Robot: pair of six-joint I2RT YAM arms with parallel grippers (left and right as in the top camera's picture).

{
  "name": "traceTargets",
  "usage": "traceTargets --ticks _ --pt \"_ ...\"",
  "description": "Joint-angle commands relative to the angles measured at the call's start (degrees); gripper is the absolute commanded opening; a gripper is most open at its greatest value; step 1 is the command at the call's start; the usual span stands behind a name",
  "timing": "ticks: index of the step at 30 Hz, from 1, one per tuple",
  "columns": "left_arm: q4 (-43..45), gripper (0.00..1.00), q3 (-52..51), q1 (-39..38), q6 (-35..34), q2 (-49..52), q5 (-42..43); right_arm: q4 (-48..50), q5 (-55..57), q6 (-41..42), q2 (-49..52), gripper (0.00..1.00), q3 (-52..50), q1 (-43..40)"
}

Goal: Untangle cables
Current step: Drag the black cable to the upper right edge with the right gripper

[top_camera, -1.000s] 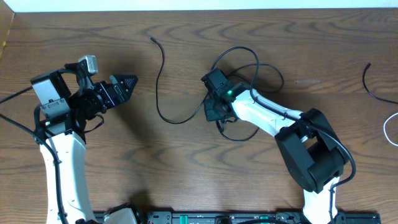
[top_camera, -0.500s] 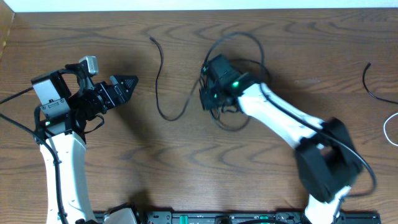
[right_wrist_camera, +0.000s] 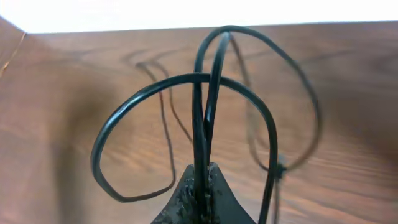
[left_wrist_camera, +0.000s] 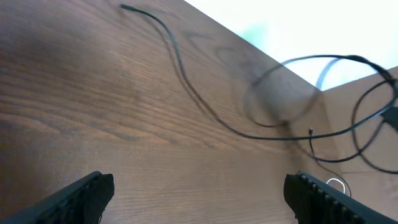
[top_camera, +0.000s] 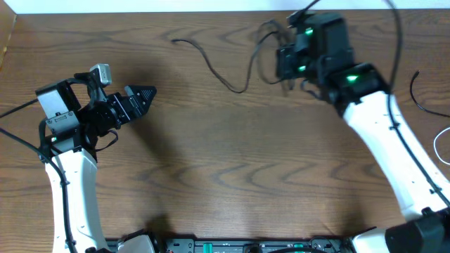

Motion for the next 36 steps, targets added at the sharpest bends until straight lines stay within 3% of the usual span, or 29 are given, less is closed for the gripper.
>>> traceTargets --ticks 1,14,20,29,36 --pt "-0.3 0.93 0.2 0.2 -0.3 -0.6 1.0 -1.9 -0.7 -3.5 -4.2 0.01 5.4 -5.2" --pt "-0.4 0.93 0.2 0.2 -0.3 -0.7 3.7 -17.2 -1.2 -10.3 -5.3 0.01 26.3 -19.2" --pt "-0.4 0.93 0.2 0.2 -0.3 -0.7 3.8 -23.8 1.7 -13.1 -5.3 0.01 33.2 -20.3" --pt "-1.6 0.93 0.2 0.0 -0.3 -0.7 4.0 -24.0 5.5 -14.5 -2.1 0.01 35.8 -25.7" --pt "-1.8 0.93 0.2 0.0 0.0 -1.5 6.3 -21.0 7.7 -15.0 7.7 0.01 37.1 -35.1"
